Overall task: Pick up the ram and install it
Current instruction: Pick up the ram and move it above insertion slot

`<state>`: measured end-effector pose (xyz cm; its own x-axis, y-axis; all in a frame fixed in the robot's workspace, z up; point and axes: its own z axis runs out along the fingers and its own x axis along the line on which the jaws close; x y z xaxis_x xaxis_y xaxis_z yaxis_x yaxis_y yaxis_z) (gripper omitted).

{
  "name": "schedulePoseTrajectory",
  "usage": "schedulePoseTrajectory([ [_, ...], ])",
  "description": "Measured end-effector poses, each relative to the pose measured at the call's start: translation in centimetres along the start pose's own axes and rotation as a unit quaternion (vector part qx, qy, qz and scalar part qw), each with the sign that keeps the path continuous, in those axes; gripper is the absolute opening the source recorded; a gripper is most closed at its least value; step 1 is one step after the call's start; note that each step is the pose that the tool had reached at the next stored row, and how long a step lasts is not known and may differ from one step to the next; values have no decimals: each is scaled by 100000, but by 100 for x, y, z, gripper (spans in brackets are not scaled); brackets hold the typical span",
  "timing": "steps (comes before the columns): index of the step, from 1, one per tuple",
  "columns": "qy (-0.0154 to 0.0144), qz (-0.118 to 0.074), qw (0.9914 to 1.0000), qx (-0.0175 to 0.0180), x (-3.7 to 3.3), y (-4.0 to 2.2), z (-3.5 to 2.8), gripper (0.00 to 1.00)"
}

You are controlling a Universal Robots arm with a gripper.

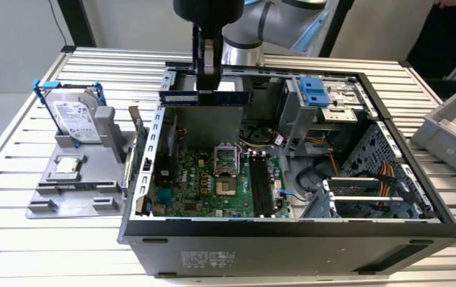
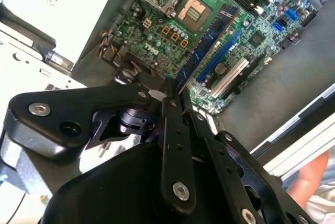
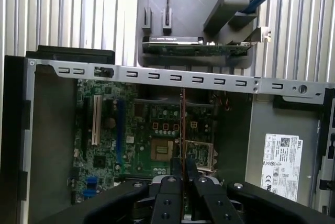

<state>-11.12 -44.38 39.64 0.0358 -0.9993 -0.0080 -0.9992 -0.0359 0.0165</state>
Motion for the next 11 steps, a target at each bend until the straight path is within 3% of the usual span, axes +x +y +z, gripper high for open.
schedulePoseTrajectory([
  [8,-122,1618,99987,16,2,-50,4,0],
  [11,-509,2090,99977,25,2,-61,6,0],
])
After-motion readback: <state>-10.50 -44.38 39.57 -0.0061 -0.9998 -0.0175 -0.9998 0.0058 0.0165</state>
